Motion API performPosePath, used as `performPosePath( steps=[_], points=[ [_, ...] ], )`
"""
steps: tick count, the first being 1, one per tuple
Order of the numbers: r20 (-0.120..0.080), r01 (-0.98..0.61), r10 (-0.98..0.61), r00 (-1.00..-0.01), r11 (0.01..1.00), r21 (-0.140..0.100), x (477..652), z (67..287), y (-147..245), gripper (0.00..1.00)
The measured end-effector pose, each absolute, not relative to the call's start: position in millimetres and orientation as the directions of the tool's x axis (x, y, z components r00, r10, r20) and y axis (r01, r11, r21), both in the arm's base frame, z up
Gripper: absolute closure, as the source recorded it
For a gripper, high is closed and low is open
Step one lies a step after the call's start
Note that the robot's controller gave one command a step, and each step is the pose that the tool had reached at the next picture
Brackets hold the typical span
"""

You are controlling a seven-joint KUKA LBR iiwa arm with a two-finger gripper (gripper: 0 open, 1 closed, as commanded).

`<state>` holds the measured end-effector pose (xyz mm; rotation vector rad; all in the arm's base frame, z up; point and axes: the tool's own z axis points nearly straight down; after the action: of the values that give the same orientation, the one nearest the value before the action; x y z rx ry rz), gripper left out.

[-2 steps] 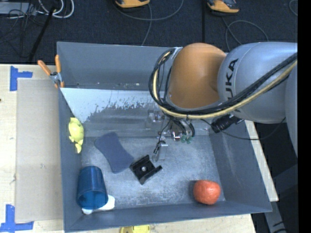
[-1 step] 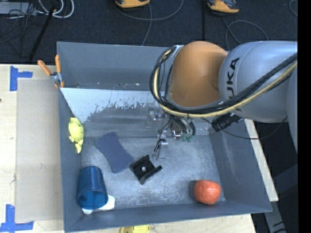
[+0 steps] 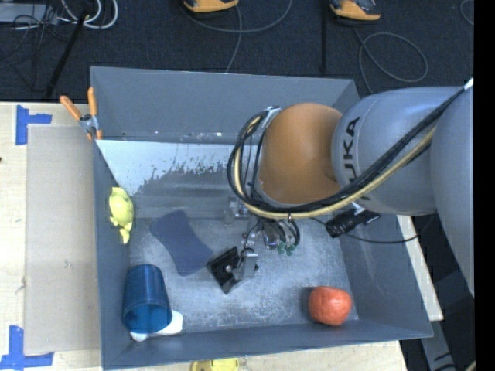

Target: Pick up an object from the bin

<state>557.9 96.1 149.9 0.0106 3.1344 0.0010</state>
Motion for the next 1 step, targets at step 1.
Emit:
performPosePath(
  steps=[1],
  points=[
    [0.002,0.118,0.118,-0.993,0.993,0.000,524.5,87.5,100.9,1.00]
  ],
)
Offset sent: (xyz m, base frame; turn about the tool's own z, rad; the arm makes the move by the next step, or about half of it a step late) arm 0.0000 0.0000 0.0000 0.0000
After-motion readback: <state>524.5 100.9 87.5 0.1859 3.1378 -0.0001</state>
